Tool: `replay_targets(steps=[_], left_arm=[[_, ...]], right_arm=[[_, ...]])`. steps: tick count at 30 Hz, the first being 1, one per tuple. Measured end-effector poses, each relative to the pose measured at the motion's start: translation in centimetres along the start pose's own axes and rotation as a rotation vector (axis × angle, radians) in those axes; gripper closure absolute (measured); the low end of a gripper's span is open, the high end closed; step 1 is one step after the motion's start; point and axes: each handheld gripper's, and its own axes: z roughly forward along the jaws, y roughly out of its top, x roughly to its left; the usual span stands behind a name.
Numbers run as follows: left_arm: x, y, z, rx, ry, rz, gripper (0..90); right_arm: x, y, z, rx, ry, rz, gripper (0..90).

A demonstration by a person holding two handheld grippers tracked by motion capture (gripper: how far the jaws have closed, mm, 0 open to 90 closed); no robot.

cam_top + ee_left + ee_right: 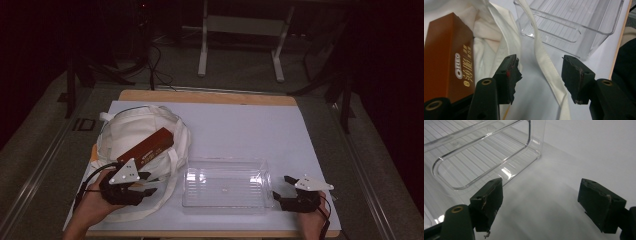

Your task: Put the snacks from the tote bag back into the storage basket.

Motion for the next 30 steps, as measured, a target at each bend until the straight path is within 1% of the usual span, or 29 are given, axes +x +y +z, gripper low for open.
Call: replay_targets(steps=[4,5,10,20,25,28,30], left_arm=[[0.3,0.1,-0.1,0.007,0.005,0.001,47.6],[0.5,0.2,-0.2,-0.001,0.002,-0.005,47.9],[0.8,0.2,-0.2,-0.007,-0.001,-0.009,50.5],[2.0,0.6,-0.2,-0.004,0.005,-0.03,49.7],[2.7,0.7,-0.1,0.014,0.017,-0.035,48.8],[2.9,0.8,-0.2,0.013,0.023,-0.04,48.6],[3.3,0.7,-0.4,0.002,0.031,-0.053,48.4]], right_arm=[[0.0,0.0,0.0,0.001,0.0,-0.002,20.2],[0.0,0.0,0.0,0.002,0.0,0.0,20.2],[0.0,0.0,0.0,0.004,0.001,0.001,20.2],[0.0,0.0,0.0,0.006,0.003,-0.002,20.2],[0.1,0.0,0.0,0.005,0.005,-0.003,20.2],[0.0,0.0,0.0,0.004,0.006,-0.002,20.2],[0.0,0.0,0.0,0.005,0.006,-0.003,20.2]])
